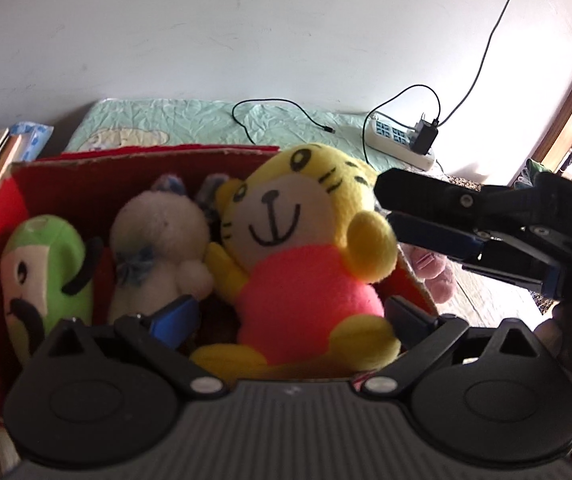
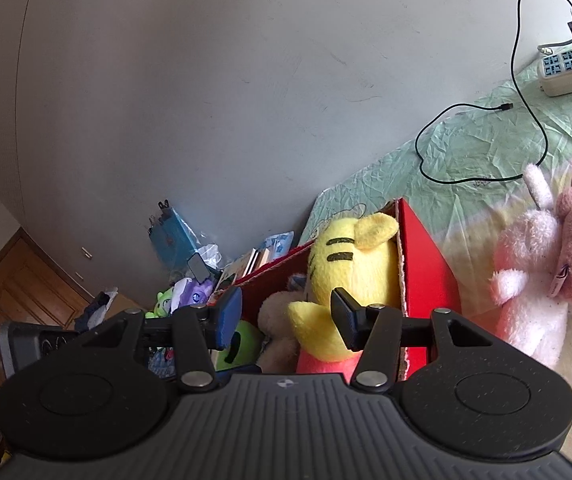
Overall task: Organize objects
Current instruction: 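Carry the yellow tiger plush over the red box with the right gripper, then lower the tiger plush into the red box and open the right gripper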
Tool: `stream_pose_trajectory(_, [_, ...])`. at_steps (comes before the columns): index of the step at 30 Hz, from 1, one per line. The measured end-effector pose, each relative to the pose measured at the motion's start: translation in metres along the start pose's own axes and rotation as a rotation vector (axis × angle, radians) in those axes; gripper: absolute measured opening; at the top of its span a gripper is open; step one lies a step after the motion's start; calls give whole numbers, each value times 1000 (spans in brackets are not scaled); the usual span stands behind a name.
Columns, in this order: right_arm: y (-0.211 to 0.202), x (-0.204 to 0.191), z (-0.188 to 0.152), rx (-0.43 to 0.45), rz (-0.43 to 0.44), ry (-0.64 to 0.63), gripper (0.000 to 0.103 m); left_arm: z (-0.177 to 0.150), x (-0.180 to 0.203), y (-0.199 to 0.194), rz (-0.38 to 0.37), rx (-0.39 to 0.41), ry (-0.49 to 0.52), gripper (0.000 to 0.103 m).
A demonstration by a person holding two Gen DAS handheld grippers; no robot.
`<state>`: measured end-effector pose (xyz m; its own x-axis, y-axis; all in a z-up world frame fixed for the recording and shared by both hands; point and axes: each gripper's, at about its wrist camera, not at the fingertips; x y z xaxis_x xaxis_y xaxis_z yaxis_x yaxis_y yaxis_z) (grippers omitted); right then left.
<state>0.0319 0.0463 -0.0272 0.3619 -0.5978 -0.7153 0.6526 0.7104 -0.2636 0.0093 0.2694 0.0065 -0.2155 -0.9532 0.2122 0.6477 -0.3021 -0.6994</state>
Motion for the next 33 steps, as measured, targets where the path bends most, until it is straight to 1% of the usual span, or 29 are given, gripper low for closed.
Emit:
stream_pose_trajectory(4, [0, -4, -1, -2, 24, -5, 54, 0, 1, -6, -16, 14, 7, 98])
stream_pose_trajectory(6, [1, -6, -1, -7, 52, -14, 54, -1, 3, -9, -34, 25, 13, 98])
stream_pose_trajectory(8, [3, -9, -2, -18, 60, -29, 54, -1, 3, -12, -53, 38, 15, 98])
stream_pose_trajectory(10, [6, -10, -3, -30, 49, -35, 54, -2, 3, -14, -66, 46, 14, 98])
stream_pose_trajectory(12, [8, -8, -3, -38, 44, -23, 54, -2, 0, -14, -63, 45, 7, 98])
stream_pose_trajectory(14, [12, -8, -3, -62, 7, -39, 53, -3, -5, -15, -73, 50, -8, 98])
stream_pose_trajectory(16, [15, -7, -4, -68, -19, -41, 53, -3, -11, -16, -82, 53, -26, 98])
stream_pose_trajectory(19, [16, -4, -4, -67, -35, -30, 53, -2, -16, -13, -46, 44, -36, 98])
stream_pose_trajectory(21, [14, -2, -4, -68, -43, -31, 53, -2, -18, -7, -16, 20, -40, 98])
stream_pose_trajectory(24, [16, -1, -4, -68, -65, -33, 53, -2, -17, 2, 5, -9, -46, 98])
stream_pose_trajectory(28, [14, 4, -3, -65, -88, -11, 52, 0, -9, 11, 23, -33, -36, 98])
stream_pose_trajectory(33, [10, 9, -4, -58, -84, 27, 52, 1, 7, 20, 57, -62, 3, 100])
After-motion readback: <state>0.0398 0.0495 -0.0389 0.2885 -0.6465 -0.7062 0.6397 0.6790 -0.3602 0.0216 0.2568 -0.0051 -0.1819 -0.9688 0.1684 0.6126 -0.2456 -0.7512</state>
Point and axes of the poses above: each gripper's, at about its wrist camera, not at the fingertips, and y roughly the way its jaws point, x to its right, z to its top, and after that the axes turned 4 degrees about z, right-handed
